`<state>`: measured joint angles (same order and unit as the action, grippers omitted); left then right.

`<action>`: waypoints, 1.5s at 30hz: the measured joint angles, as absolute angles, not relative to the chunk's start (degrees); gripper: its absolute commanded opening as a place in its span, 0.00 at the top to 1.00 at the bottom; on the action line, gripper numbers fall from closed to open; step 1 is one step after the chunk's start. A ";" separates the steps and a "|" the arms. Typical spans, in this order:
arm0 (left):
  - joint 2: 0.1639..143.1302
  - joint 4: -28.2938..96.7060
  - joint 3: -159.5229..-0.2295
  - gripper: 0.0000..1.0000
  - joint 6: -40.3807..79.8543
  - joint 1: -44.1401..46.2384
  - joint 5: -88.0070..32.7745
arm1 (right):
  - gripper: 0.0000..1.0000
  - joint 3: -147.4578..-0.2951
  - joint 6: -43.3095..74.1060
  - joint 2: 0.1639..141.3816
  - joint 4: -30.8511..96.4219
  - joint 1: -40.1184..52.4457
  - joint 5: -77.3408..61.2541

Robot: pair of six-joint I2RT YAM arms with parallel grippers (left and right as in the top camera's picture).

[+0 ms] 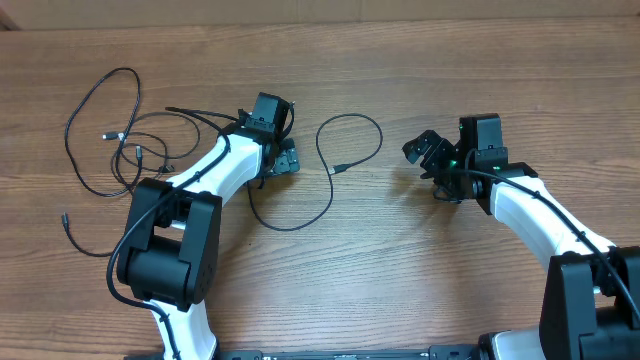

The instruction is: Untangle cables

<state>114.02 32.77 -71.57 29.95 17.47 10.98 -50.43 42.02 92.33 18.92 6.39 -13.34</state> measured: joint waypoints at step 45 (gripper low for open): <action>114.67 30.50 -72.07 0.96 21.82 16.88 7.90 | 0.00 -50.43 42.02 92.33 18.90 6.42 -13.32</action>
